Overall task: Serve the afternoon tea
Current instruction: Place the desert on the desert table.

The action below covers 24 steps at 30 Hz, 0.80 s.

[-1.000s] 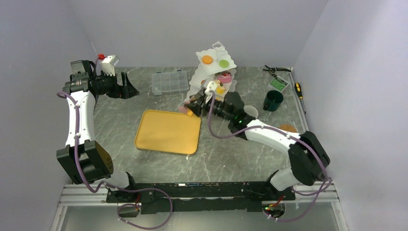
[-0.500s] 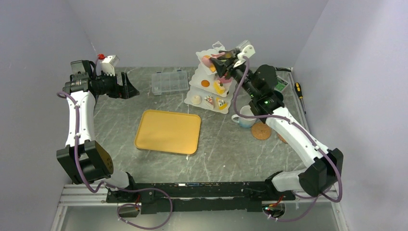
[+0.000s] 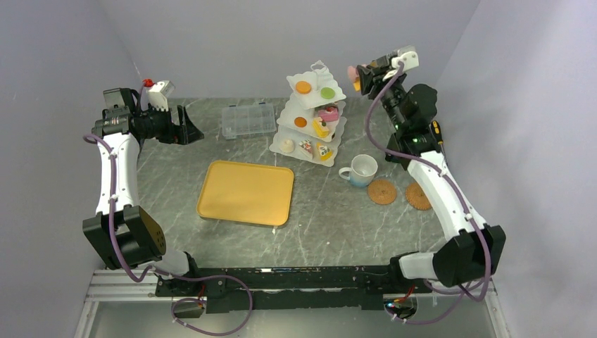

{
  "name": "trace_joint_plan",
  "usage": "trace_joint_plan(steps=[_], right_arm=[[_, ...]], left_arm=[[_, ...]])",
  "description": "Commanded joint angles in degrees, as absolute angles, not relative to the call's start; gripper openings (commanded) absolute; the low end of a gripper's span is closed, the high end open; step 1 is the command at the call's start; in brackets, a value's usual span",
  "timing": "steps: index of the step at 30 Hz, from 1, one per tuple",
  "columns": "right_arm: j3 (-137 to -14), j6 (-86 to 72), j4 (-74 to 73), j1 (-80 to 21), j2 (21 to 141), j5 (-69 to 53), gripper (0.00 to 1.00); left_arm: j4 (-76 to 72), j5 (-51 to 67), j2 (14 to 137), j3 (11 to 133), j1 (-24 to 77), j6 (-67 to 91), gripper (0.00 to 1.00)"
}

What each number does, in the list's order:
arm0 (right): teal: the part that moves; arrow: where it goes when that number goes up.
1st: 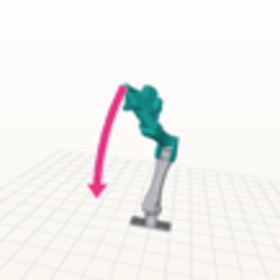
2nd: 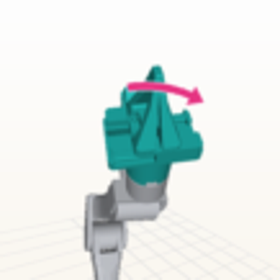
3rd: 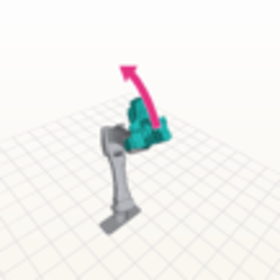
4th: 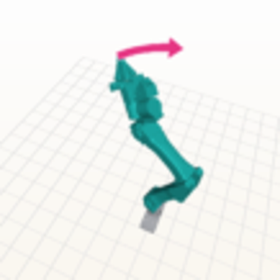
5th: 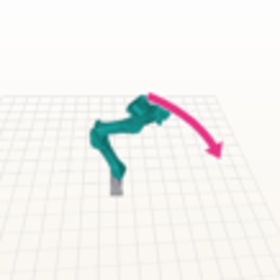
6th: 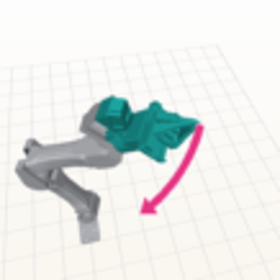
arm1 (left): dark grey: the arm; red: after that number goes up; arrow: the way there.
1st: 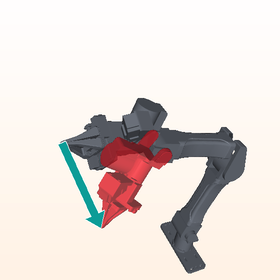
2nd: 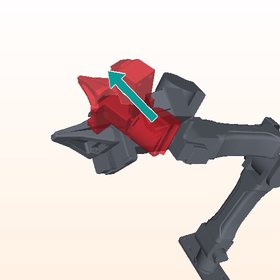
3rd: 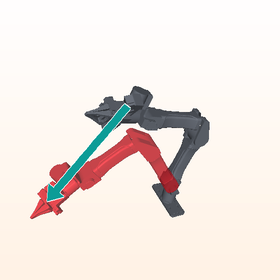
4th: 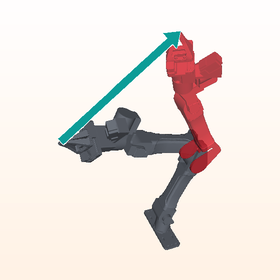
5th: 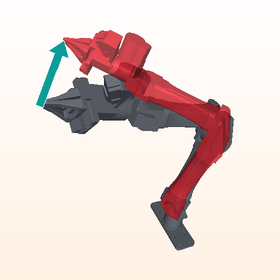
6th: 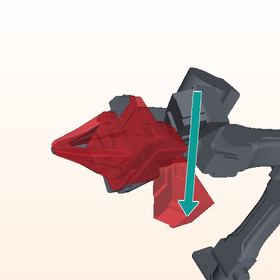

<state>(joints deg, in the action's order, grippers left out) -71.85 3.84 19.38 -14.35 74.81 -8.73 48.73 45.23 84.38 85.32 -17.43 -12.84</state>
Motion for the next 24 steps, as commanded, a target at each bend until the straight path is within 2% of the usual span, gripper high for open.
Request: trace_joint_plan(steps=[1, 10, 24], right_arm=[[-78.18, 0.72, 22.27, -12.20, 80.15, -8.71, 0.44], [-85.11, -2.69, 26.21, -11.84, 90.85, -11.97, 0.44], [-95.15, -8.52, 28.50, -12.68, 101.33, -16.85, 0.44]], left_arm=[[47.36, 47.26, 83.13, 85.94, -17.25, -13.15, 0.94], [48.39, 47.06, 83.62, 85.32, -17.19, -14.40, 0.94], [48.46, 45.22, 84.24, 81.33, -16.70, -16.91, 0.94]])
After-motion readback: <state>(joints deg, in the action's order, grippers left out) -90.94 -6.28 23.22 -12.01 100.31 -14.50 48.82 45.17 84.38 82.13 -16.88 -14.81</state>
